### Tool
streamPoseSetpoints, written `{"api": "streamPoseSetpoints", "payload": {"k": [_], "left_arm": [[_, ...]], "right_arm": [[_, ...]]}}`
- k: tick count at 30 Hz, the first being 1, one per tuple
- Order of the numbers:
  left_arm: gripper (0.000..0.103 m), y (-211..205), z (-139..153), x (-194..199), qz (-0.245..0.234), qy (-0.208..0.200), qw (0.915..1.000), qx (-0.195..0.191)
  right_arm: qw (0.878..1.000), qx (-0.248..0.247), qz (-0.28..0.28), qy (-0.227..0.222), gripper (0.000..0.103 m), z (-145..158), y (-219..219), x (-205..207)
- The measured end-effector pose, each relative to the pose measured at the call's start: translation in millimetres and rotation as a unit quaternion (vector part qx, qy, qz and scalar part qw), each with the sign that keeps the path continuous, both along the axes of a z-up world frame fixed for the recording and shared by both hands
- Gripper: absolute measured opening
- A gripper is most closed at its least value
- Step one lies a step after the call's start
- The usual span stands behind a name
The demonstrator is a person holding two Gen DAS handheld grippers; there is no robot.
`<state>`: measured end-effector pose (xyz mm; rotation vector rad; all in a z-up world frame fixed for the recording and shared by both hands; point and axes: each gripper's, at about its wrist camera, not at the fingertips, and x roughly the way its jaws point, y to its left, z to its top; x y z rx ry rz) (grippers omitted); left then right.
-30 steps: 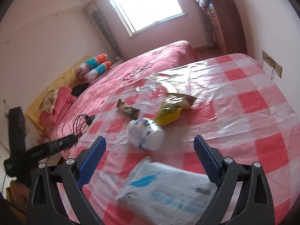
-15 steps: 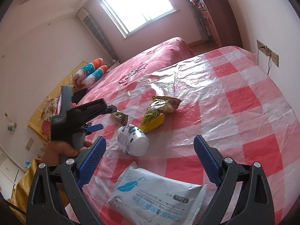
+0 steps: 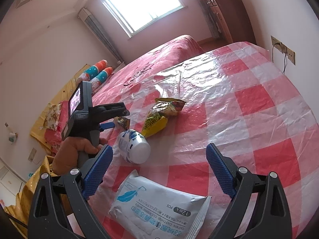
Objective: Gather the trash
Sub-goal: 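Grasp the gold Coffeemix stick with the left gripper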
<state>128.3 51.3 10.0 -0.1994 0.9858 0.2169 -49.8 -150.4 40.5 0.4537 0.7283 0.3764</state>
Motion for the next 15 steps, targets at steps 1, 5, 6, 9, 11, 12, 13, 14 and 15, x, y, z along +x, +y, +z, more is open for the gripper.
{"api": "streamPoseSetpoints", "payload": {"k": [1, 5, 6, 9, 11, 12, 13, 14, 15], "left_arm": [[0.050, -2, 0, 0, -0.006, 0.000, 1.0000, 0.007], [0.038, -5, 1, -3, -0.024, 0.000, 0.9995, 0.022], [0.037, -6, 1, -3, -0.028, -0.001, 0.9993, 0.023], [0.033, -9, 1, -8, -0.044, -0.003, 0.9987, 0.023], [0.031, -10, 1, -15, -0.058, -0.004, 0.9981, 0.021], [0.031, -11, 1, -17, -0.061, -0.004, 0.9979, 0.021], [0.030, -11, 1, -21, -0.066, -0.005, 0.9976, 0.019], [0.029, -11, 2, -26, -0.071, -0.005, 0.9973, 0.016], [0.029, -12, 2, -31, -0.076, -0.005, 0.9970, 0.012]], "right_arm": [[1.000, 0.000, 0.001, 0.000, 0.093, 0, 0, 0], [1.000, 0.001, 0.004, 0.004, 0.093, -2, 1, 1], [1.000, 0.001, 0.006, 0.006, 0.093, -2, 1, 2], [1.000, 0.003, 0.011, 0.009, 0.093, -4, 2, 4], [1.000, 0.005, 0.015, 0.014, 0.093, -6, 3, 6], [1.000, 0.006, 0.019, 0.016, 0.093, -7, 4, 6], [1.000, 0.007, 0.022, 0.018, 0.093, -8, 4, 7], [0.999, 0.008, 0.027, 0.020, 0.093, -9, 5, 7], [0.999, 0.009, 0.031, 0.021, 0.093, -10, 6, 8]]}}
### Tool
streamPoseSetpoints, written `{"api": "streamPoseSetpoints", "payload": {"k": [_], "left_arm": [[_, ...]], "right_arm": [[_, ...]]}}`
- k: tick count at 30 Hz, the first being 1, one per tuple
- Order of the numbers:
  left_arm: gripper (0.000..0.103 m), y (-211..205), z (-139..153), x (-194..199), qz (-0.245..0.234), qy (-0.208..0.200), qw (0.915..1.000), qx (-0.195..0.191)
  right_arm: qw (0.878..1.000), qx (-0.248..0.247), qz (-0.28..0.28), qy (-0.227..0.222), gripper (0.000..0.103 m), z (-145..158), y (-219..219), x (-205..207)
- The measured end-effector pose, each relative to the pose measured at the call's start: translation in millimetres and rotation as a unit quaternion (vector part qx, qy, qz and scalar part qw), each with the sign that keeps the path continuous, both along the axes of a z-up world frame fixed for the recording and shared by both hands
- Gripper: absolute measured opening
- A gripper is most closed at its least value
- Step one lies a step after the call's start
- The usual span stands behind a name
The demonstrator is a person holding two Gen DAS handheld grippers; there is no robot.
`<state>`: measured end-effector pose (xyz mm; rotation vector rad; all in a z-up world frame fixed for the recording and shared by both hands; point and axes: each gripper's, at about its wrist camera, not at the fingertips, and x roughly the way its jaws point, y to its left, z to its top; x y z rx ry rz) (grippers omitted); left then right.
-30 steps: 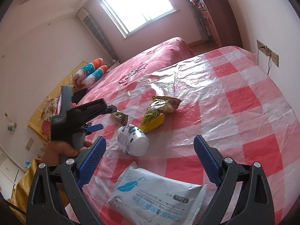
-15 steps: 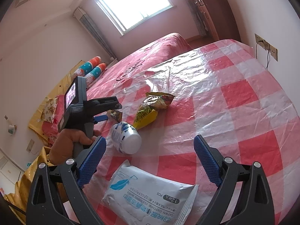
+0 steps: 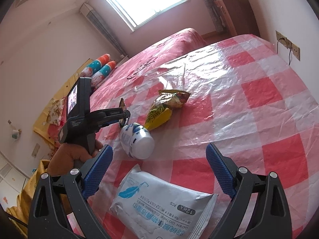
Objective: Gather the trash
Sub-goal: 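Grasp the gold Coffeemix stick with the left gripper, then grasp the white Magic bottle with the right gripper while left holds the Coffeemix stick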
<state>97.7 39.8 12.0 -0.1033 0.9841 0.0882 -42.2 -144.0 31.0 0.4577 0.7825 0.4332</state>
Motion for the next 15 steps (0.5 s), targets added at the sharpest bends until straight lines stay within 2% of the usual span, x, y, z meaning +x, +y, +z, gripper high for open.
{"api": "streamPoseSetpoints", "payload": {"k": [5, 8, 15], "left_arm": [[0.026, 0, 0, -23, -0.023, 0.002, 0.9995, -0.019], [0.022, -1, 1, -41, -0.046, 0.003, 0.9980, -0.044], [0.022, -17, 1, -79, -0.109, 0.009, 0.9909, -0.079]], "right_arm": [[1.000, 0.003, 0.029, 0.009, 0.093, -5, 10, 4], [0.999, 0.005, 0.044, 0.011, 0.093, -8, 16, 7], [0.998, -0.006, 0.062, 0.018, 0.093, -12, 28, 13]]}}
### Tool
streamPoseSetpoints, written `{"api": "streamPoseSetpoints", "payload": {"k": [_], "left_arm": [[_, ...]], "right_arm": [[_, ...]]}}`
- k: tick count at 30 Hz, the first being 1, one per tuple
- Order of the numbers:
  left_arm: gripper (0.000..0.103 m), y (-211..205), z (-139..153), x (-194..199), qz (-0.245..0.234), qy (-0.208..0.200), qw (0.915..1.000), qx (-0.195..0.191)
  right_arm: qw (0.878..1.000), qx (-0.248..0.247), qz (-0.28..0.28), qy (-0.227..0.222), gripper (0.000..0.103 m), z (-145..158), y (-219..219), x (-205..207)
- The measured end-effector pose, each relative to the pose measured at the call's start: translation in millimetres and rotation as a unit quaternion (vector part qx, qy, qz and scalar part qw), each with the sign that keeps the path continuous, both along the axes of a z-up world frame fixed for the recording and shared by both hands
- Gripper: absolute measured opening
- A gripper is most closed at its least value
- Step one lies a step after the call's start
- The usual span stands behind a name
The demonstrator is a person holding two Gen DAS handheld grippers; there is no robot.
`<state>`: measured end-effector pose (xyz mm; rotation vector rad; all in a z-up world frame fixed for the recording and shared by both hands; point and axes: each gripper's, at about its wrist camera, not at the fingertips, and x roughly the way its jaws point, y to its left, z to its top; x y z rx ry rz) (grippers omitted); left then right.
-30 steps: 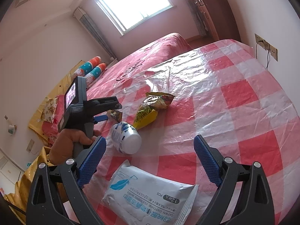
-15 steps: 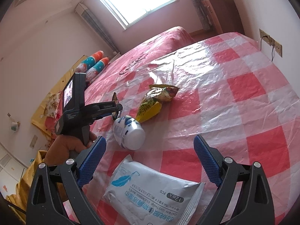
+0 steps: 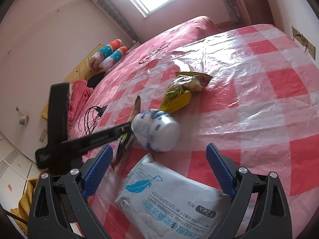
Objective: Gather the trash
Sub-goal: 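Grasp the white Magic bottle with the right gripper while left holds the Coffeemix stick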
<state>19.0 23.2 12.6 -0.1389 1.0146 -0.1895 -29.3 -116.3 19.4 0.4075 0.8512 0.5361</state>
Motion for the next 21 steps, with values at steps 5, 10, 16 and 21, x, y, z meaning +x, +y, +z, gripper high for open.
{"api": "streamPoseSetpoints", "payload": {"k": [5, 10, 16, 21], "left_arm": [[0.022, -12, -1, -14, -0.030, 0.000, 0.9995, -0.011], [0.021, -15, -2, -25, -0.039, -0.004, 0.9990, -0.020], [0.021, -6, -1, -32, -0.033, -0.004, 0.9991, -0.027], [0.020, 9, 0, -37, -0.020, -0.009, 0.9989, -0.042]], "right_arm": [[1.000, -0.014, -0.003, 0.007, 0.093, -3, 5, 5], [0.999, -0.036, -0.010, 0.009, 0.093, -5, 9, 14], [0.998, -0.067, -0.015, 0.006, 0.093, -5, 20, 26], [0.993, -0.112, -0.020, 0.001, 0.095, -5, 36, 29]]}}
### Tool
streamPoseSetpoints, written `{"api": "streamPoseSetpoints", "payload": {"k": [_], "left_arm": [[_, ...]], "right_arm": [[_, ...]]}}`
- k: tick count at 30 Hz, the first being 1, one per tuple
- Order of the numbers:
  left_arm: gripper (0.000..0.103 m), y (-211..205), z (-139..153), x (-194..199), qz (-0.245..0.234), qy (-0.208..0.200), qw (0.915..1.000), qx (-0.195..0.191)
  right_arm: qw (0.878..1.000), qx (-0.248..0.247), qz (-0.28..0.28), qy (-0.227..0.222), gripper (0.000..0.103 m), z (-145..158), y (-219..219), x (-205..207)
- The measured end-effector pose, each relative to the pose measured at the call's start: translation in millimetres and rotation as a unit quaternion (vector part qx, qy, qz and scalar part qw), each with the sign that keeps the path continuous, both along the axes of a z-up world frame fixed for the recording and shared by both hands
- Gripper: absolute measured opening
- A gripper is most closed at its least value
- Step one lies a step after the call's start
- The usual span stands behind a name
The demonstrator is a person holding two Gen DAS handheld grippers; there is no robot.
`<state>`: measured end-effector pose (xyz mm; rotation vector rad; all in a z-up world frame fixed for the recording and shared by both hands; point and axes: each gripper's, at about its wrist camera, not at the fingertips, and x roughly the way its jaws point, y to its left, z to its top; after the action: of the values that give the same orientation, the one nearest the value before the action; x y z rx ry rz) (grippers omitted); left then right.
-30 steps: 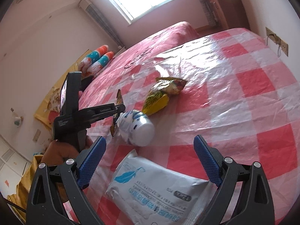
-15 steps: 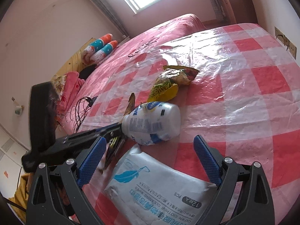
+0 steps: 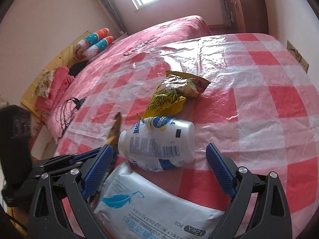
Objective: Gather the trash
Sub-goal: 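Grasp the white Magic bottle with the right gripper while left holds the Coffeemix stick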
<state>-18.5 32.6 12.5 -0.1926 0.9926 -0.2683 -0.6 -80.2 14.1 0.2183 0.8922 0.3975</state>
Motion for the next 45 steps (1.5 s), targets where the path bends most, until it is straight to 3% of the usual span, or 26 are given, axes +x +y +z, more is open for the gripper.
{"api": "streamPoseSetpoints", "payload": {"k": [8, 13, 17, 21, 23, 27, 34, 35, 36, 38, 41, 45], "left_arm": [[0.020, 21, 0, -13, 0.018, -0.002, 0.9998, -0.008], [0.020, 32, 0, -21, 0.025, -0.002, 0.9995, -0.022], [0.020, 41, 0, -27, 0.032, -0.005, 0.9990, -0.031], [0.020, 52, 2, -31, 0.041, -0.012, 0.9983, -0.040], [0.020, 58, 2, -33, 0.046, -0.012, 0.9979, -0.044], [0.020, 67, -1, -36, 0.050, -0.011, 0.9973, -0.053], [0.020, 65, -4, -37, 0.036, -0.008, 0.9978, -0.056], [0.025, 63, -4, -37, 0.026, -0.006, 0.9981, -0.056], [0.028, 60, -3, -36, 0.020, -0.005, 0.9983, -0.055], [0.047, 53, -3, -37, 0.009, -0.006, 0.9991, -0.042], [0.058, 37, -2, -40, -0.016, -0.020, 0.9997, -0.004], [0.059, 25, -2, -40, -0.029, -0.031, 0.9985, 0.036]], "right_arm": [[0.997, -0.070, 0.004, -0.009, 0.095, -3, 22, 4], [0.998, -0.061, 0.020, -0.008, 0.095, -4, 21, 2], [0.997, 0.002, 0.079, 0.013, 0.095, 0, 26, -9], [0.988, 0.064, 0.138, 0.024, 0.095, 10, 35, -21], [0.986, 0.073, 0.147, 0.024, 0.095, 15, 36, -22], [0.994, -0.016, 0.105, -0.008, 0.095, 19, 42, -23], [0.993, -0.081, 0.074, -0.035, 0.095, 10, 48, -5], [0.993, -0.081, 0.075, -0.034, 0.094, 8, 50, -2], [0.993, -0.083, 0.076, -0.032, 0.085, 7, 51, 1], [0.993, -0.091, 0.077, -0.022, 0.077, 2, 54, 7], [0.992, -0.093, 0.078, -0.019, 0.065, -3, 56, 10], [0.993, -0.081, 0.083, -0.028, 0.048, -2, 54, 8]]}}
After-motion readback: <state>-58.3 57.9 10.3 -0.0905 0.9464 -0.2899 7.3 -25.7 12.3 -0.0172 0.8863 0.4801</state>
